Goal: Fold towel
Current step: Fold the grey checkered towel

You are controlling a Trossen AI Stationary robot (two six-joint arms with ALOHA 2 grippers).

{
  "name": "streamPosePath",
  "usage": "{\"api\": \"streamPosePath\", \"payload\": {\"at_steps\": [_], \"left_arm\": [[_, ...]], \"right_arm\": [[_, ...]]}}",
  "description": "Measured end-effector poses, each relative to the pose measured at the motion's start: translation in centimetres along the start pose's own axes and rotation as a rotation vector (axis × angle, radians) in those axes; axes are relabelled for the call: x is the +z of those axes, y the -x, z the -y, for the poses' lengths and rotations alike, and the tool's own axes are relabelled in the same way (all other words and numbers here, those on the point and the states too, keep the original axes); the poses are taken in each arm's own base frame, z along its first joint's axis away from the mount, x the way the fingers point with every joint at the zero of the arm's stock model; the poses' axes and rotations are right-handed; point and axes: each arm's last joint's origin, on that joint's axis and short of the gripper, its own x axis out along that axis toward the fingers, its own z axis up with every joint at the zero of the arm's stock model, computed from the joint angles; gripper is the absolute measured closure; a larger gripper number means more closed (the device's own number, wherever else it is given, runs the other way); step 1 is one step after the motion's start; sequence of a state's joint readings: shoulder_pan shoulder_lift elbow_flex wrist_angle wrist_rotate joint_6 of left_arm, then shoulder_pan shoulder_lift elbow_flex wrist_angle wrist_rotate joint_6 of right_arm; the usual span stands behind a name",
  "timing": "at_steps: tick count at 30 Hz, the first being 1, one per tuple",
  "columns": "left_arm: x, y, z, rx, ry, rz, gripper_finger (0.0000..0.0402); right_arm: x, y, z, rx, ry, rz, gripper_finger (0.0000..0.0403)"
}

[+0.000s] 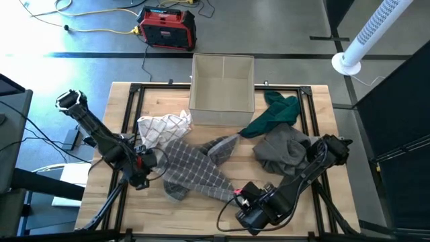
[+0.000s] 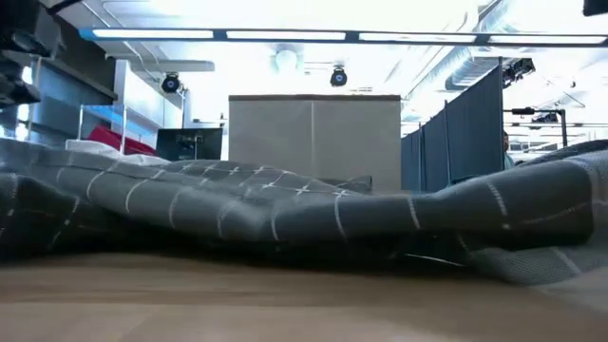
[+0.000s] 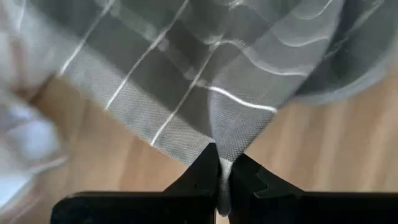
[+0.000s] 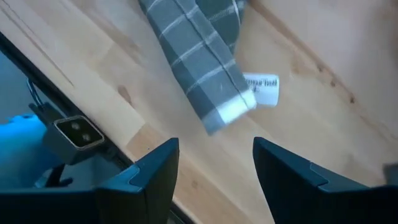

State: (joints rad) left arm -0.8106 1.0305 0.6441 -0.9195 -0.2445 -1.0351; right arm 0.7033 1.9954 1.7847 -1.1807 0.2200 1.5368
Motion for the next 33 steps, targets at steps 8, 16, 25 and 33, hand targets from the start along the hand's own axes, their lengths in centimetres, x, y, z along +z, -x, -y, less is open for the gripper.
{"api": "streamPosePath", "payload": {"at_steps": [8, 16, 25, 33], "left_arm": [[-1.0, -0.1, 1.0, -0.059, -0.039, 0.032, 0.0401], [-1.1, 0.2, 2.3, -0.170, -0.121, 0.077, 0.0401], [-1.7, 0.4, 2.6, -0.191, -0.134, 0.050, 0.0401], [-1.8, 0.4, 2.6, -0.190, -0.131, 0.052, 0.0401]], "right_arm": [[1.5, -2.1, 0.2, -0.088, 0.041, -0.044, 0.0208], [3.6, -3.2, 1.2, -0.187, 0.115, -0.113, 0.0208], [4.9, -6.1, 3.7, -0.212, 0.189, -0.267, 0.0208], [4.6, -7.3, 6.6, -0.090, 0.162, -0.334, 0.0208]]}}
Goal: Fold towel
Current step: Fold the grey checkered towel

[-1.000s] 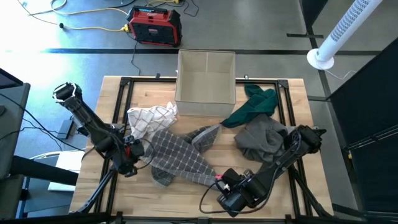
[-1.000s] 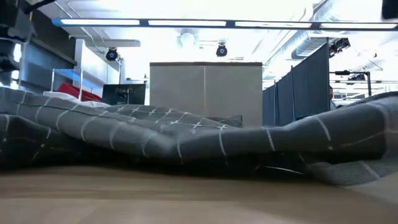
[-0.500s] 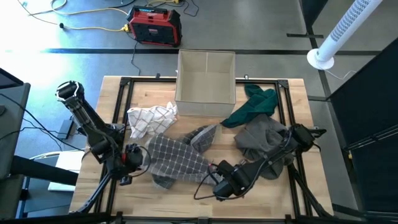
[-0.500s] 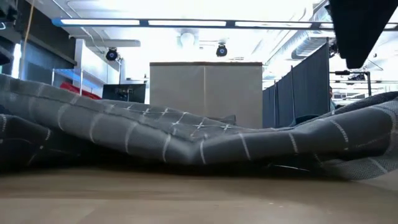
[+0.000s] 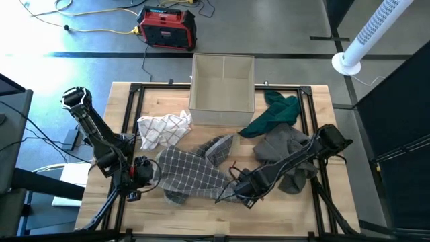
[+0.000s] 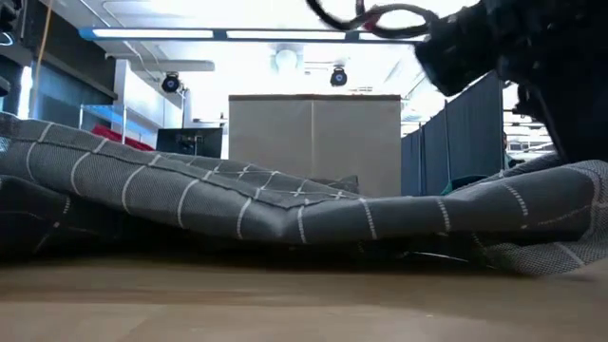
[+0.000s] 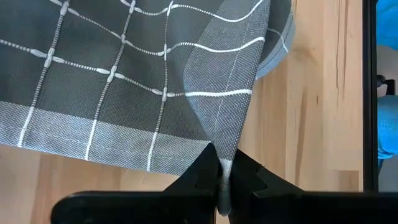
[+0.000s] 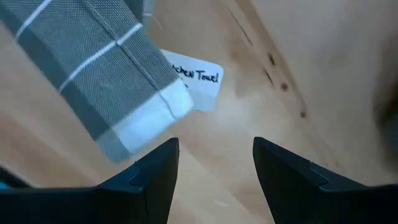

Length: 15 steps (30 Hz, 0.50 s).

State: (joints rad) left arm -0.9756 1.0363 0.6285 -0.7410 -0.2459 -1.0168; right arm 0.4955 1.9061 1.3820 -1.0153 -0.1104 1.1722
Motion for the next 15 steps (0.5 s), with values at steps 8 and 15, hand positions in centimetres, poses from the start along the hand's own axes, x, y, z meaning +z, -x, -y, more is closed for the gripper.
{"api": "streamPosePath", "payload": {"at_steps": [8, 15], "left_arm": [[0.0, 0.0, 0.0, 0.001, 0.001, 0.002, 0.0401], [0.0, 0.0, 0.0, 0.001, 0.003, 0.003, 0.0401]], "right_arm": [[-0.9, 0.5, 2.8, 0.371, -0.092, 0.158, 0.0208], [-2.0, -1.3, 6.4, 0.665, -0.269, 0.222, 0.0208]]}}
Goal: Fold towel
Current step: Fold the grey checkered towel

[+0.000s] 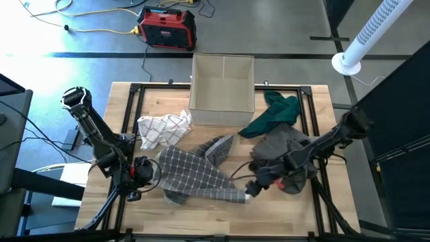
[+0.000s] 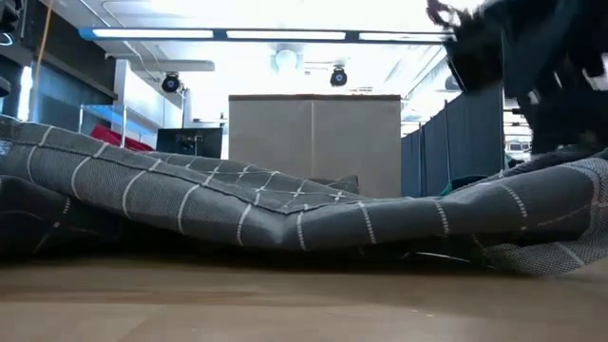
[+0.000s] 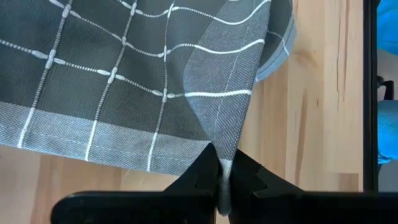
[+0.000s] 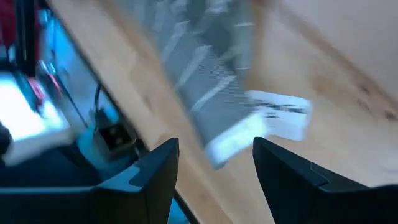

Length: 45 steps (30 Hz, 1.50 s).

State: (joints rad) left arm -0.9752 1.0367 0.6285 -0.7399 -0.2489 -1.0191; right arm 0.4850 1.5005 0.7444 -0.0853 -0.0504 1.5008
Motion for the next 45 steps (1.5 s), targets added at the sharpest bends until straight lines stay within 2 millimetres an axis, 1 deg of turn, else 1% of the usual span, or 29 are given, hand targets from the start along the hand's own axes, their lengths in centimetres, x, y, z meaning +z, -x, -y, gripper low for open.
{"api": "streamPosePath", "payload": {"at_steps": [3, 6, 11, 16, 27, 29, 32, 35, 39, 45], "left_arm": [[0.0, 0.0, 0.0, 0.000, 0.000, 0.000, 0.0401], [0.0, 0.0, 0.0, 0.001, 0.000, 0.000, 0.0401], [0.0, 0.0, 0.0, 0.004, -0.001, 0.001, 0.0401], [0.0, 0.0, -0.1, 0.010, -0.002, 0.010, 0.0401], [0.0, 0.0, -0.1, 0.012, -0.019, 0.011, 0.0401], [0.0, 0.0, -0.1, 0.014, -0.020, 0.015, 0.0402], [0.0, 0.0, -0.1, 0.016, -0.019, 0.018, 0.0402], [0.0, 0.0, -0.1, 0.016, -0.019, 0.019, 0.0402], [0.0, 0.0, -0.1, 0.017, -0.020, 0.019, 0.0402], [0.1, 0.0, -0.1, 0.018, -0.019, 0.023, 0.0402]], "right_arm": [[-0.3, -0.5, 1.4, 0.040, -0.080, 0.024, 0.0205], [-0.6, -1.1, 2.2, 0.019, -0.108, 0.023, 0.0194], [-0.7, -2.0, 1.8, 0.061, -0.105, 0.021, 0.0175], [-0.7, -3.5, 2.5, 0.035, -0.105, 0.015, 0.0174], [-0.5, -3.7, -0.5, 0.248, -0.003, 0.041, 0.0174], [-0.6, -3.7, -1.0, 0.209, 0.022, 0.040, 0.0174], [-0.9, -3.5, -2.2, 0.157, 0.076, 0.033, 0.0178], [-1.2, -3.2, -3.4, 0.121, 0.118, 0.023, 0.0192], [-1.5, -2.9, -4.2, 0.060, 0.133, 0.011, 0.0215], [-1.7, -5.1, -3.8, -0.010, 0.138, -0.029, 0.0235]]}}
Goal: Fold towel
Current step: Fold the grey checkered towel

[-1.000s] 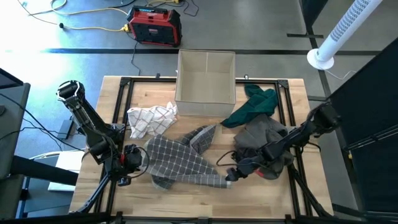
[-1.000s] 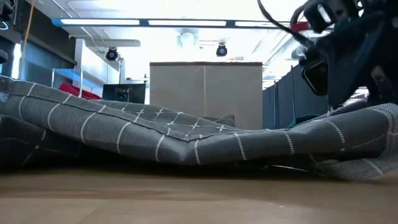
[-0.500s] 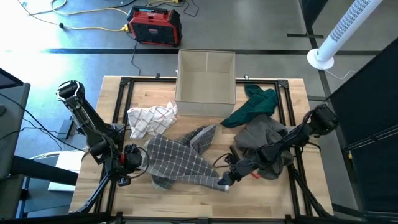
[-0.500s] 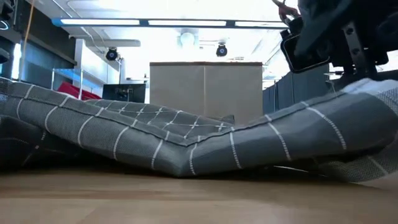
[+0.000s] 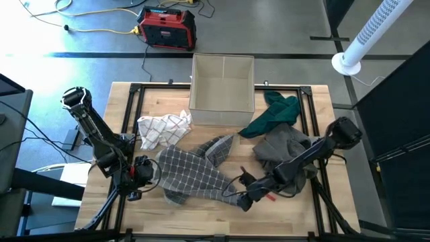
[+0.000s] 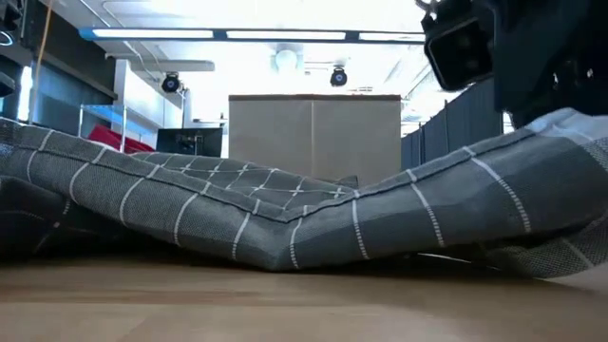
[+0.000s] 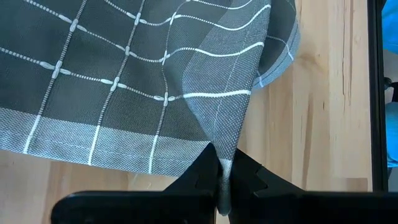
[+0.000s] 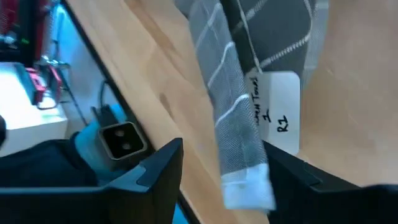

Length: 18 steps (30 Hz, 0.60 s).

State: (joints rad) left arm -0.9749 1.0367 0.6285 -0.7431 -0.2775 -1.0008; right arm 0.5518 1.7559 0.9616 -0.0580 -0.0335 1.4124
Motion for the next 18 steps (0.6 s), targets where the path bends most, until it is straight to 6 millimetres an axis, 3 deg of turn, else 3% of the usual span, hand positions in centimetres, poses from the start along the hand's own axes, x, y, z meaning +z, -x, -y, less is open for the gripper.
{"api": "streamPosePath", "payload": {"at_steps": [2, 13, 18], "left_arm": [[0.0, 0.0, 0.0, 0.000, 0.000, 0.000, 0.0402], [0.0, 0.0, 0.0, 0.000, -0.008, 0.000, 0.0402], [0.0, 0.0, -0.1, 0.025, -0.012, 0.020, 0.0402]], "right_arm": [[0.0, -0.6, -0.1, -0.014, 0.010, -0.024, 0.0246], [0.5, -0.5, -2.6, -0.109, 0.141, 0.001, 0.0394], [0.2, 0.6, -4.1, -0.175, 0.166, 0.002, 0.0399]]}}
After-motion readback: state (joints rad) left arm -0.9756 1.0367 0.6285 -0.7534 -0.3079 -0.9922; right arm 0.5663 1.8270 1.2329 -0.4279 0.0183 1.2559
